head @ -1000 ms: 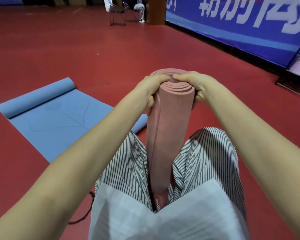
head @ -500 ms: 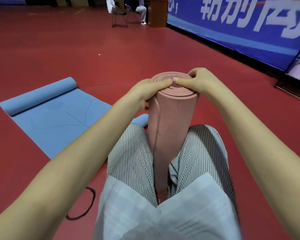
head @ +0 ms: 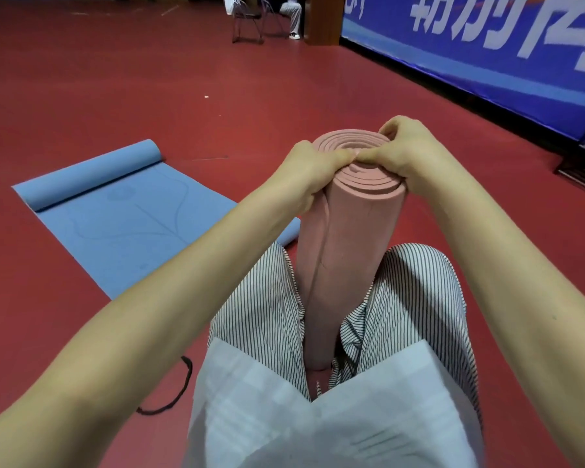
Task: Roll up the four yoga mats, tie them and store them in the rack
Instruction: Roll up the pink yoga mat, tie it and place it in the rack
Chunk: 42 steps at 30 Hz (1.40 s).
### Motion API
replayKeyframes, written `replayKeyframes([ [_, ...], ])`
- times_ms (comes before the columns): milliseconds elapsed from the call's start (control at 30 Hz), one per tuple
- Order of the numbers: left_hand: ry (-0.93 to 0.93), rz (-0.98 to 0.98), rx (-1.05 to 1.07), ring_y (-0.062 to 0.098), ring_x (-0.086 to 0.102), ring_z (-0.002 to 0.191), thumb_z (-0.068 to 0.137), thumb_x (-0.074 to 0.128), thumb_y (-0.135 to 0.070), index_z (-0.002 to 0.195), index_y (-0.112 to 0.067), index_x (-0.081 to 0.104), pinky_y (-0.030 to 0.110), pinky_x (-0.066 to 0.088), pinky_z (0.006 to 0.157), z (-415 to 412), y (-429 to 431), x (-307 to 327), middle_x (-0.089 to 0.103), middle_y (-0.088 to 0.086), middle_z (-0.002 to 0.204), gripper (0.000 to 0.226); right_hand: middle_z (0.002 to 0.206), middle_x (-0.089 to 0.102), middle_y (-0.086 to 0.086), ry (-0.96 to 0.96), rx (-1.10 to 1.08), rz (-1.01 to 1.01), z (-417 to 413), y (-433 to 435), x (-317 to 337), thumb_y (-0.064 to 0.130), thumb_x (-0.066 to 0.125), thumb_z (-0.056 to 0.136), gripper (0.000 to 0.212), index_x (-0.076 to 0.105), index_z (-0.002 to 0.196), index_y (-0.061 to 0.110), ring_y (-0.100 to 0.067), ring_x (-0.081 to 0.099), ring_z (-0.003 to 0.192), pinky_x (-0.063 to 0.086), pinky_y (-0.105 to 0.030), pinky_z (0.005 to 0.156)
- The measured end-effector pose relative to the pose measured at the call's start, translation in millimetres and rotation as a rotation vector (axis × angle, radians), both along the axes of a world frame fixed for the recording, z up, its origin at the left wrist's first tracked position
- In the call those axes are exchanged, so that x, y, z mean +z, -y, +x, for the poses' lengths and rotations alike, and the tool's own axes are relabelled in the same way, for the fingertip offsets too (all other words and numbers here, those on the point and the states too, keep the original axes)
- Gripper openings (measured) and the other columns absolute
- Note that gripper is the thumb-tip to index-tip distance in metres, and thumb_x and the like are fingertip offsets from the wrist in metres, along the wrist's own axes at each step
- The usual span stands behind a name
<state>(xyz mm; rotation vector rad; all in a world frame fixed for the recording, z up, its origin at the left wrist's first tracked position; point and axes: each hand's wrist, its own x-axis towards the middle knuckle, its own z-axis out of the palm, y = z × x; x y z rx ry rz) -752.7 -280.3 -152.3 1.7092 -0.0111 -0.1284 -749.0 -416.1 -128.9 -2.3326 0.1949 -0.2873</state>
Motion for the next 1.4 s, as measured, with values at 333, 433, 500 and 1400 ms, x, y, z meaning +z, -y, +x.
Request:
replayKeyframes([
  [333,-0.029,0.181,-0.067,0.011,0.058,0.069,0.083,0.065,-0.049,0.129,-0.008,0.051,0.021,0.045,0.048,-8.8,0.9,-2.5,0.061,-0.002,0.087,0.063,0.121,0.059,-0.008,-0.075,-0.002,-0.071,-4.7,7.3,-13.2,0.047,0.07,0.077,0.059,0.054,0.12,0.01,-0.025,0.055,0.11,0.042,-0.033,0.088],
  [433,-0.045,0.21,-0.109,0.018,0.061,0.081,0.082,0.062,-0.058,0.131,-0.008,0.051,0.027,0.049,0.056,-7.7,-3.9,-1.9,0.064,0.005,0.107,0.071,0.125,0.058,-0.01,-0.063,0.031,-0.094,-6.4,10.1,-11.4,0.047,0.066,0.081,0.06,0.053,0.124,0.007,-0.025,0.055,0.112,0.042,-0.034,0.091],
  [500,-0.039,0.215,-0.149,0.018,0.061,0.083,0.085,0.057,-0.059,0.126,-0.01,0.055,0.029,0.049,0.058,-7.1,-9.9,-2.6,0.064,0.005,0.108,0.063,0.129,0.056,-0.01,-0.059,0.044,-0.128,-8.0,9.1,-9.9,0.05,0.065,0.081,0.065,0.052,0.127,0.007,-0.026,0.053,0.116,0.042,-0.036,0.095],
  [1400,-0.457,0.101,0.391,0.011,0.06,0.077,0.098,0.041,-0.031,0.085,-0.021,0.061,0.025,0.045,0.07,-45.0,-266.7,-187.7,0.065,-0.003,0.084,0.026,0.066,0.054,-0.005,-0.543,0.93,-0.196,3.8,-303.5,-178.4,0.04,0.024,0.102,0.053,0.049,0.066,0.012,-0.016,0.047,0.053,0.037,-0.026,0.052],
])
